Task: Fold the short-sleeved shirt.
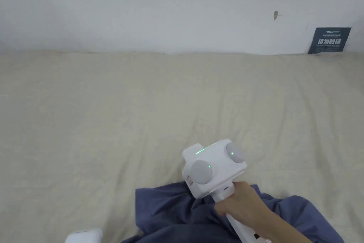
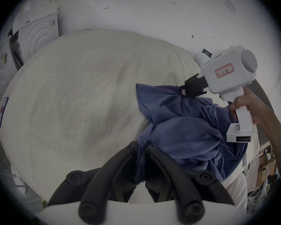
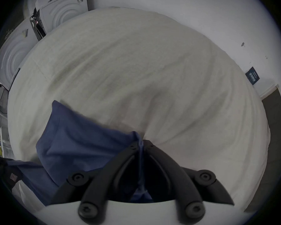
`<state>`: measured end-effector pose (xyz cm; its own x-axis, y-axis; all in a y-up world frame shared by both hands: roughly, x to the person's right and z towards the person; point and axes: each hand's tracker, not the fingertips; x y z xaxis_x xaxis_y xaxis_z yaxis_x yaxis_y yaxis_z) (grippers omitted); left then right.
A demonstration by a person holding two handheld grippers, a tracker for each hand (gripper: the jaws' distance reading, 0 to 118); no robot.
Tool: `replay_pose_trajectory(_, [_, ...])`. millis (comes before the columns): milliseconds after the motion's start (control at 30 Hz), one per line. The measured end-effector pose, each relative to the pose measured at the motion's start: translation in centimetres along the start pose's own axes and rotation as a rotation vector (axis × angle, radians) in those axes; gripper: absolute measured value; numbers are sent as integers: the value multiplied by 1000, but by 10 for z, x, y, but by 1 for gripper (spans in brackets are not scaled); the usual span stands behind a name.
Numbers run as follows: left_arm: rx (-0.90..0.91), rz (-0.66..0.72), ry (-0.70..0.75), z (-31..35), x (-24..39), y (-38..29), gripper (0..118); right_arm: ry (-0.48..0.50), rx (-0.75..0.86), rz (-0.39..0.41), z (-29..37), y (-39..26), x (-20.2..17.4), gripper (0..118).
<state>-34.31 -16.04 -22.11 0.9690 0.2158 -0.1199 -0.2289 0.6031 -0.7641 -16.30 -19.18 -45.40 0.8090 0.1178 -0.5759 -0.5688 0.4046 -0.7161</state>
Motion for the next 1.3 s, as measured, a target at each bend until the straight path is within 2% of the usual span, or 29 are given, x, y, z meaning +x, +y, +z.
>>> replay_pose_trajectory(133, [2,-23,6,5,4,2,7,58,-3,-55,9,7,9,7])
replay_pose_trajectory(200, [1,-42,17,9,6,5,7,78,-3,-59,20,9,16,7])
replay_pose_trajectory(267, [18,-31,11,15,6,9,7,78,47,-77,39,13,23,7])
replay_pose_trajectory(333, [27,-35,4,21,8,16,7,102,118,-140,63,15,36,7])
replay_pose_trajectory(400, [58,-88,26,30,13,29,7,138,153,-183,86,18,47,7])
replay_pose_trajectory(467, [97,-117,32,46,18,47,7,121,218,-194,122,21,63,7])
replay_pose_trajectory(633, [245,-166,58,96,30,91,7,55,376,-231,210,19,104,7])
replay_pose_trajectory(767, [337,-224,118,142,37,126,7,-94,509,-245,294,11,133,7])
replay_pose_trajectory(867, [442,-238,146,181,43,150,7,-123,601,-278,355,3,156,7])
replay_pose_trajectory(1033, [555,-281,284,233,52,193,7,-227,738,-315,448,-16,183,7])
replay_pose_trajectory(1133, [616,-264,342,264,56,214,7,-304,860,-379,497,-36,192,7])
replay_pose_trajectory(1167, [635,-274,362,277,61,222,7,-326,925,-454,514,-45,193,7])
replay_pose_trajectory(1200, [669,-299,394,286,67,228,7,-305,939,-476,529,-52,195,7])
replay_pose_trajectory(1267, [726,-297,466,308,79,241,7,-279,996,-491,556,-62,200,7])
replay_pose_trajectory(1300, [736,-283,441,320,83,246,7,-330,1015,-485,566,-66,200,7])
